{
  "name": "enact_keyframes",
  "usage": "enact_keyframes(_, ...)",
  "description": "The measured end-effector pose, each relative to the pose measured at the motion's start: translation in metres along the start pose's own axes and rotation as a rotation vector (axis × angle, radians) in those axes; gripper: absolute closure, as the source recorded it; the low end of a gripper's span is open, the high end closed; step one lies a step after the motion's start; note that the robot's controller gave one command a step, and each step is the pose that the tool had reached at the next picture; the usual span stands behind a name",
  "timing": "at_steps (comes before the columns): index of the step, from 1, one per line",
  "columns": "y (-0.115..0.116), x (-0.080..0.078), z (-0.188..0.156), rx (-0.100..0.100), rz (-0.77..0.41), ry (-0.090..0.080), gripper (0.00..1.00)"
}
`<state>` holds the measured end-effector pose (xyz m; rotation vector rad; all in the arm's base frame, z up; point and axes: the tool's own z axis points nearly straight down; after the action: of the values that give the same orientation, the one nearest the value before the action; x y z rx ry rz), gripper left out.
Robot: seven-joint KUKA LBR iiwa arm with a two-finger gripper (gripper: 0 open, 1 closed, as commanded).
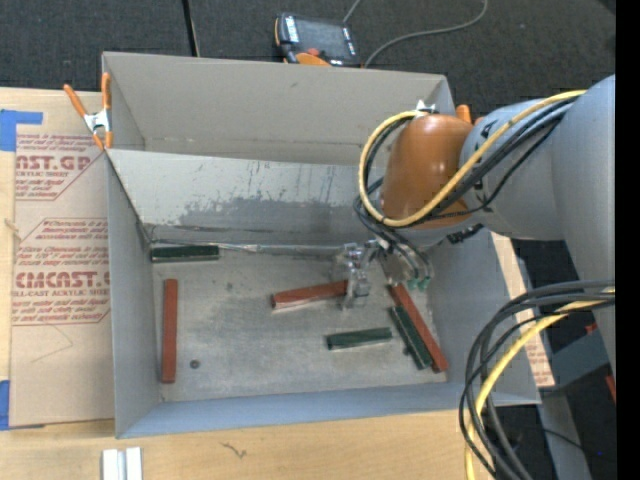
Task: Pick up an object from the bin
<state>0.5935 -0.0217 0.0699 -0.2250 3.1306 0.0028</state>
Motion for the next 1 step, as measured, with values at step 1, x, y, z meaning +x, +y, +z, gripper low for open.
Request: enact_keyframes(1,0.0000,0.0000,0.0000,0.000,0.000,0.000,1.00)
